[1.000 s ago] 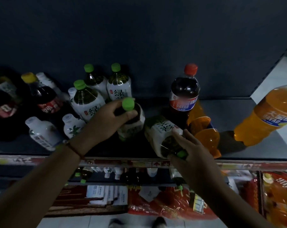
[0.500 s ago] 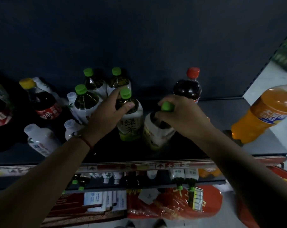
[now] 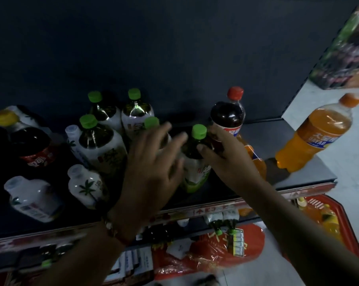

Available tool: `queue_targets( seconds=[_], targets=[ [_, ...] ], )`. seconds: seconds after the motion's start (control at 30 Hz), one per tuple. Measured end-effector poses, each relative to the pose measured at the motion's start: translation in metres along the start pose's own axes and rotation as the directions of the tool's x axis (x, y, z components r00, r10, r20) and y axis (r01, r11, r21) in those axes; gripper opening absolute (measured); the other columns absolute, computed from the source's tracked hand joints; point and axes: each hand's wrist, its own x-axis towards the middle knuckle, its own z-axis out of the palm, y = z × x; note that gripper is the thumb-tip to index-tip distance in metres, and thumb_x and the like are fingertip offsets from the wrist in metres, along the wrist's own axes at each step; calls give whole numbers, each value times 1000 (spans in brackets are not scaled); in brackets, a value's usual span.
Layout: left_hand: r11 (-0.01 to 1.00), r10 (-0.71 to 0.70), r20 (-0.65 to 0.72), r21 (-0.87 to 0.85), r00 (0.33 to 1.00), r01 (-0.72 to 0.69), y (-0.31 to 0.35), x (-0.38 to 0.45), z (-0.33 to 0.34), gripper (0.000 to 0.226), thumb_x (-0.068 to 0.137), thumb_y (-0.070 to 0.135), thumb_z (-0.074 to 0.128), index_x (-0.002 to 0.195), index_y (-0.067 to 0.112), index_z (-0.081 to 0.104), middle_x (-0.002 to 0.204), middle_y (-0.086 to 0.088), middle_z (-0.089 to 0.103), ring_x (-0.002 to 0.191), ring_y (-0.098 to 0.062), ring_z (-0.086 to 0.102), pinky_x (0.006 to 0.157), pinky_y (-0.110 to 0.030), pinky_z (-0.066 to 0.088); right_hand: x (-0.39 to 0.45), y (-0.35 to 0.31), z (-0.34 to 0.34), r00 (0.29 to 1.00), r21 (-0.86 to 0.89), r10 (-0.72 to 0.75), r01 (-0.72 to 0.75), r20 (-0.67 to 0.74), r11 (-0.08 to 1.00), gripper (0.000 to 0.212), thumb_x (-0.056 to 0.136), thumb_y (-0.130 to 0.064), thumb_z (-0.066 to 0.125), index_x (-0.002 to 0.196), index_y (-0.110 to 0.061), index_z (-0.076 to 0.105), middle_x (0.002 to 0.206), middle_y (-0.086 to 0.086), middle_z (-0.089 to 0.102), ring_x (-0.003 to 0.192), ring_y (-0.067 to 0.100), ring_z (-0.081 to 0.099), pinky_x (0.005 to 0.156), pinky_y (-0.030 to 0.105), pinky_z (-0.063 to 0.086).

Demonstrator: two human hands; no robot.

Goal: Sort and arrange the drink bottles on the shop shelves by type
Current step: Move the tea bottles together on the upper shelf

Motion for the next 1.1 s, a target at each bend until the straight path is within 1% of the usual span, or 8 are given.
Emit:
queue_targets(
  seconds=[0.13,0.27,0.43,0.57,0.73,0.93,1.0,1.1],
  targets=[
    [983,175,212,-100,962,-157,59,-17,34,54,89,29,64,140,21,49,149,-14,44,139,-31,35,110,-44,33,-34,41,-27,995,-180,22,-39,-93,983,42,86,-35,55,126,-21,56,127,-2,56,108,7,52,88,34,53],
    [977,211,349,-56,913,-205,99,-12,106,77,78,33,73,147,21,41,152,-20,40,137,-40,41,105,-51,43,-64,99,-73,959,-275,110,-183,-259,944,40,89,-32,58,128,-24,55,141,0,46,122,19,48,92,46,52],
    [983,124,497,58,859,-175,123,-5,196,85,81,57,53,156,28,28,163,-23,11,147,-52,8,111,-66,25,-56,130,-168,893,-481,-141,-93,-428,872,42,88,-16,66,129,-13,55,149,14,39,136,35,33,106,53,36],
    [985,73,494,103,866,-141,139,3,225,87,71,56,76,146,32,40,162,-22,17,145,-53,8,104,-70,35,-24,145,-221,889,-514,-230,-7,-396,858,59,89,-23,63,143,-15,43,159,15,23,148,37,13,116,51,18],
    [992,-2,486,114,874,-61,154,12,221,88,61,38,89,137,31,45,158,-20,24,142,-54,23,92,-65,50,-3,162,-234,949,-329,-190,100,-252,939,70,90,-26,63,151,-25,27,161,4,14,145,28,26,104,51,44],
    [981,-138,384,-77,913,181,177,45,173,67,79,45,66,140,41,38,162,2,19,144,-30,31,105,-45,45,2,175,-230,938,-247,-220,154,-266,957,74,88,-27,63,150,-34,23,152,1,26,132,23,37,98,53,46],
    [936,-231,398,-159,888,315,187,64,150,64,82,53,64,139,48,35,160,13,20,132,-11,39,98,-30,43,3,178,-230,937,-239,-224,161,-268,958,75,87,-28,63,150,-35,22,149,-1,28,129,23,38,97,51,46],
    [923,-266,376,-164,888,347,201,93,123,52,84,69,49,130,49,36,134,16,46,105,-4,55,82,-26,45,3,180,-229,936,-232,-224,162,-271,959,77,87,-28,64,149,-39,20,151,0,26,129,28,37,97,48,43]
  ],
)
